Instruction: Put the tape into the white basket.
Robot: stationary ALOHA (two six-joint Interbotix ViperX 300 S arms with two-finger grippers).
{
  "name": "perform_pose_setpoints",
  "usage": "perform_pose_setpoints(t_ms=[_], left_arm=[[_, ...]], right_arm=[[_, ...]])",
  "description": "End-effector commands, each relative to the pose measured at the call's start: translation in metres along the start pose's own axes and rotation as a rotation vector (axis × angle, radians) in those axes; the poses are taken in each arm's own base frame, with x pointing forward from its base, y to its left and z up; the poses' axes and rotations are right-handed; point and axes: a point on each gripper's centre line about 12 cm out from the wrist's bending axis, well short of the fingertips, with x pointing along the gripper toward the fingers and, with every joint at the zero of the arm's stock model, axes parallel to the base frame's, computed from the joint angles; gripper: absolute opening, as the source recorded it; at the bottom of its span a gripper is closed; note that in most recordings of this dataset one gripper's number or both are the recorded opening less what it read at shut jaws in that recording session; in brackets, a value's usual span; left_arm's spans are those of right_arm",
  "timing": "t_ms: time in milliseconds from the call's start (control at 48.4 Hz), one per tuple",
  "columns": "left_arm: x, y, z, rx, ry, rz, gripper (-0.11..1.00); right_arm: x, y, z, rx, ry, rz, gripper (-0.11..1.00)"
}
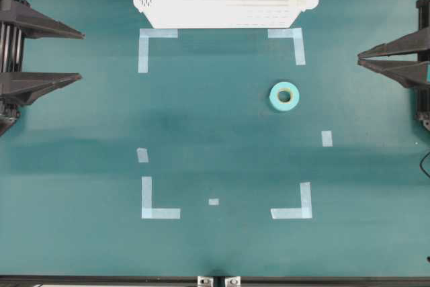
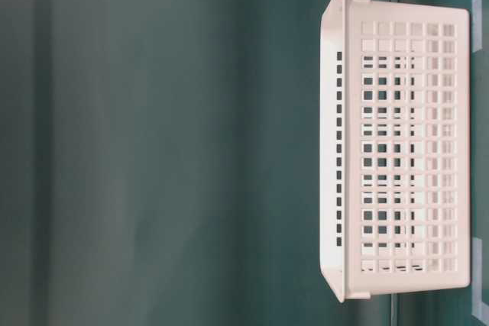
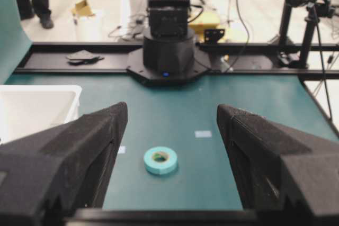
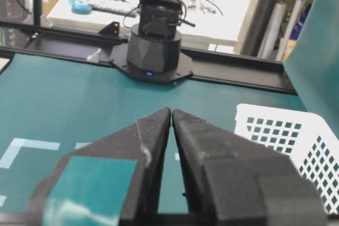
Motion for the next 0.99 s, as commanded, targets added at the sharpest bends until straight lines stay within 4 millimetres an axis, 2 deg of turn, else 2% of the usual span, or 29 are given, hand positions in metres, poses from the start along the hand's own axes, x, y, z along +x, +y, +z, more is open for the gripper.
perform_pose_setpoints(t_ms=[0,41,103,165,269,413,537,620,723,868,971], left_arm=[[-0.005,0.003,-0.006,-0.033,-0.002,0.021,0.24],[-0.008,0.004,-0.009,-0.039,-0.003,0.026,0.22],[-0.013,0.004,-0.011,-0.042,-0.013,0.027,0.09],[-0.019,0.004,-0.011,-0.048,-0.031,0.025,-0.01],[-0.026,0.004,-0.011,-0.063,-0.050,0.026,-0.09],[-0.029,0.004,-0.019,-0.066,-0.030,0.027,-0.09],[-0.029,0.004,-0.032,-0.065,0.015,0.027,0.01],[-0.031,0.004,-0.037,-0.060,0.025,0.027,0.17],[-0.035,0.004,-0.046,-0.062,0.042,0.028,0.42],[-0.039,0.002,-0.054,-0.063,0.067,0.020,0.38],[-0.039,0.001,-0.059,-0.052,0.095,0.013,0.38]], right_arm=[[0.001,0.001,-0.001,0.011,0.000,0.005,0.24],[-0.001,0.001,-0.007,0.011,0.009,0.005,0.22],[-0.003,0.001,-0.013,0.013,0.012,0.005,0.09],[-0.004,0.001,-0.015,0.014,0.005,0.005,0.02],[-0.005,0.001,-0.015,0.017,0.002,0.004,0.01],[-0.005,0.001,-0.018,0.016,0.012,0.005,0.01],[-0.004,0.001,-0.020,0.014,0.022,0.005,0.03],[-0.004,0.001,-0.022,0.014,0.023,0.005,0.17],[-0.004,0.001,-0.021,0.016,0.021,0.003,0.47],[-0.004,0.001,-0.023,0.019,0.029,0.003,0.87],[-0.002,0.000,-0.026,0.026,0.043,0.000,1.00]])
